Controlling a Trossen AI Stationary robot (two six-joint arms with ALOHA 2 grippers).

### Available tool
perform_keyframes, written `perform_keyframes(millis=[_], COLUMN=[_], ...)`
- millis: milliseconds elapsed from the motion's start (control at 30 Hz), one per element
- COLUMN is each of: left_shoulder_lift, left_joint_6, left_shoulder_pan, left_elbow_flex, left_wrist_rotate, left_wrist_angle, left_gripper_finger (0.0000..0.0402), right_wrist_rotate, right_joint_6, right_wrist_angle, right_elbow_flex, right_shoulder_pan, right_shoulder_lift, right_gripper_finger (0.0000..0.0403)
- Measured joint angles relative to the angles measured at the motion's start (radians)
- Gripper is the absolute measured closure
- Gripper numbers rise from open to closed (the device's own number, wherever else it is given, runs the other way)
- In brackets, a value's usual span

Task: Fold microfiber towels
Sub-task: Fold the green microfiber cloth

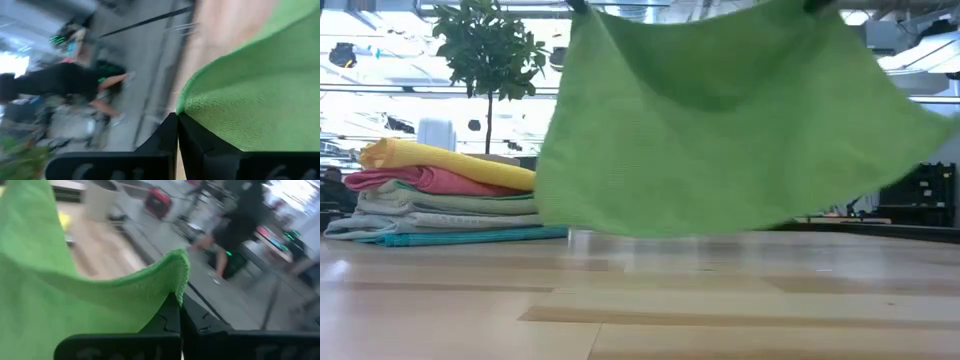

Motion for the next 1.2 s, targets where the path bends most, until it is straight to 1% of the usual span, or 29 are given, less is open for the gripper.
perform_keyframes(millis=[100, 200, 233, 300, 400, 467, 600, 667, 767, 900, 967, 1067, 1200], left_shoulder_lift=[-0.002, -0.002, -0.002, -0.002, -0.002, -0.002, 0.000, 0.000, 0.001, 0.002, 0.002, 0.002, 0.002], left_joint_6=[0.037, 0.073, 0.080, 0.051, 0.019, -0.014, -0.120, -0.146, -0.178, -0.232, -0.255, -0.272, -0.255], left_shoulder_pan=[0.097, 0.170, 0.185, 0.202, 0.192, 0.160, 0.065, 0.006, -0.086, -0.195, -0.240, -0.287, -0.306], left_elbow_flex=[-0.004, -0.006, -0.006, -0.006, -0.010, -0.041, -0.139, -0.212, -0.307, -0.410, -0.433, -0.443, -0.441], left_wrist_rotate=[-0.064, -0.079, -0.071, -0.012, 0.071, 0.109, 0.235, 0.307, 0.414, 0.557, 0.598, 0.644, 0.626], left_wrist_angle=[-0.011, -0.010, -0.011, -0.010, -0.008, 0.006, 0.046, 0.130, 0.257, 0.463, 0.544, 0.612, 0.644], left_gripper_finger=[0.0401, 0.0401, 0.0401, 0.0401, 0.0401, 0.0401, 0.0401, 0.0401, 0.0401, 0.0401, 0.0401, 0.0401, 0.0401], right_wrist_rotate=[-0.003, 0.022, 0.021, 0.013, -0.018, -0.052, -0.167, -0.215, -0.271, -0.279, -0.283, -0.312, -0.347], right_joint_6=[0.012, 0.019, 0.027, 0.031, 0.064, 0.085, 0.121, 0.169, 0.229, 0.241, 0.241, 0.258, 0.438], right_wrist_angle=[0.000, -0.004, -0.002, -0.004, -0.001, 0.033, 0.196, 0.289, 0.479, 0.777, 0.902, 1.014, 1.025], right_elbow_flex=[-0.070, -0.113, -0.125, -0.137, -0.155, -0.175, -0.244, -0.280, -0.329, -0.385, -0.399, -0.406, -0.406], right_shoulder_pan=[-0.066, -0.099, -0.099, -0.093, -0.045, 0.006, 0.143, 0.223, 0.328, 0.436, 0.469, 0.494, 0.495], right_shoulder_lift=[-0.020, -0.024, -0.024, -0.027, -0.019, -0.022, -0.019, -0.021, -0.020, -0.014, 0.014, 0.084, 0.195], right_gripper_finger=[0.0393, 0.0393, 0.0393, 0.0393, 0.0393, 0.0393, 0.0393, 0.0393, 0.0393, 0.0393, 0.0393, 0.0393, 0.0393])
